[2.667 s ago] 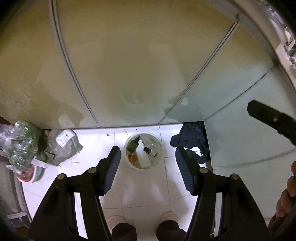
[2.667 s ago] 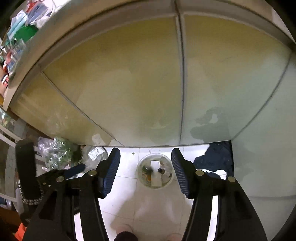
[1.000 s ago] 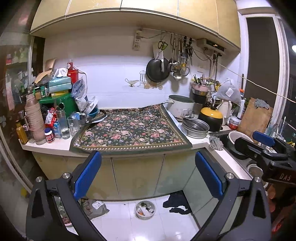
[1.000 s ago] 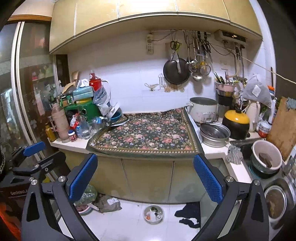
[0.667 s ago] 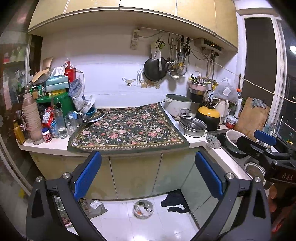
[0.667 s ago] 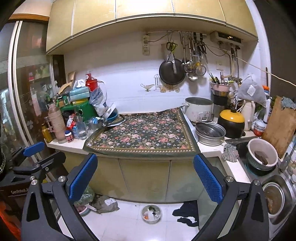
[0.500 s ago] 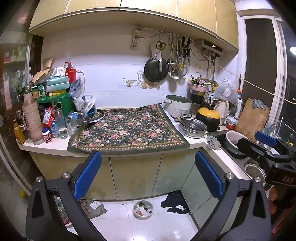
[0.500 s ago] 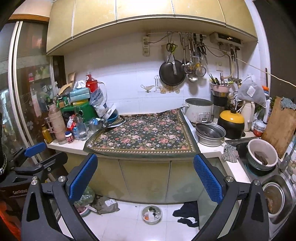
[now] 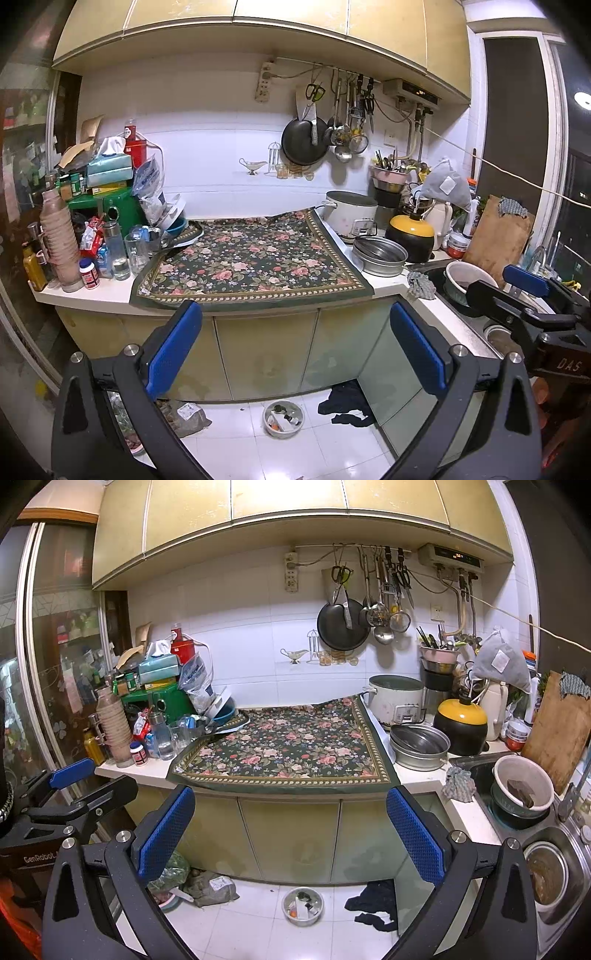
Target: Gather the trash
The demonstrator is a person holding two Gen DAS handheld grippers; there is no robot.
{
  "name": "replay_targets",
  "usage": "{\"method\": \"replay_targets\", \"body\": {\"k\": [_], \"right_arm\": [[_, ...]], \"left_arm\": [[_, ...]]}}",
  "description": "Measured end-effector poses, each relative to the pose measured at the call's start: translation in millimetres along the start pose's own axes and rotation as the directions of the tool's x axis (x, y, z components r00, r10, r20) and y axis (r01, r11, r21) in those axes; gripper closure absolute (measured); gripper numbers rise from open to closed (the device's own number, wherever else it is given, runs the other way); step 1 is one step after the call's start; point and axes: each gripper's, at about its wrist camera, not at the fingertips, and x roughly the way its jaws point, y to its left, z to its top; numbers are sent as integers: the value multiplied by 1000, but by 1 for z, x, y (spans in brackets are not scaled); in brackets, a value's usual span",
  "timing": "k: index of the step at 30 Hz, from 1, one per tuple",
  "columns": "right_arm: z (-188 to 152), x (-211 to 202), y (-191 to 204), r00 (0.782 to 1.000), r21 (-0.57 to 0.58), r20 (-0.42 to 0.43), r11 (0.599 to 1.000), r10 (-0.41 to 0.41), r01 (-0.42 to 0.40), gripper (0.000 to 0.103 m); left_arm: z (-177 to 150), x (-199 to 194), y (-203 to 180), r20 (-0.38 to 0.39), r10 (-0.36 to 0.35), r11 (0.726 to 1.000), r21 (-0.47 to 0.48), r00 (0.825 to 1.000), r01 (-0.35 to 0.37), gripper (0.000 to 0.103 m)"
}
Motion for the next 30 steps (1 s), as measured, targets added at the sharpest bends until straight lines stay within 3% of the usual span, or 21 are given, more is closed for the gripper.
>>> {"method": "replay_targets", "body": {"k": [30], "right_arm": [[2, 10, 1, 999, 16, -27, 1000, 17, -16, 0]], "left_arm": [[2, 16, -7, -14, 8, 1000, -22, 1000, -9, 1]]}}
